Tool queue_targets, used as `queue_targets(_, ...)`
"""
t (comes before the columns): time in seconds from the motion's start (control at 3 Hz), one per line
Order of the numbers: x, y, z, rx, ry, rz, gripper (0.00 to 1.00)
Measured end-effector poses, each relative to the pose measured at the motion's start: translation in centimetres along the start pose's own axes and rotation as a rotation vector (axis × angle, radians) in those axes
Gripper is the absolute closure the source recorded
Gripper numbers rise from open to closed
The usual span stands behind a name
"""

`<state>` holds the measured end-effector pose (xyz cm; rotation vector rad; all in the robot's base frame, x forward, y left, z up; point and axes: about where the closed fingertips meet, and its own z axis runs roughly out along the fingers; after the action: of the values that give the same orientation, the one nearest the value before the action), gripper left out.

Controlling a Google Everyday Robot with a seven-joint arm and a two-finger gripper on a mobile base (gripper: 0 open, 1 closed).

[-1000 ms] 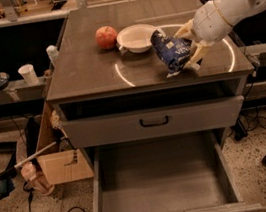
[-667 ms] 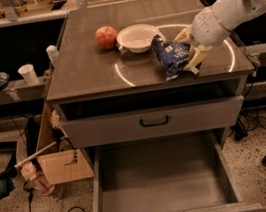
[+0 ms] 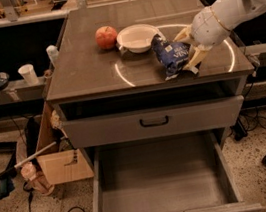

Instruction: Pick blue chip bag from middle drawer and place on counter

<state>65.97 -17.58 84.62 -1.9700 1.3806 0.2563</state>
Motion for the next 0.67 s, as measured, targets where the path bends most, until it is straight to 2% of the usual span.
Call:
queue_targets(0.33, 0.0, 0.0, 0.01, 0.0, 0.0, 0.0, 0.28)
queue_targets(0.67, 0.0, 0.0, 0.02, 0.0, 0.0, 0.0, 0.0)
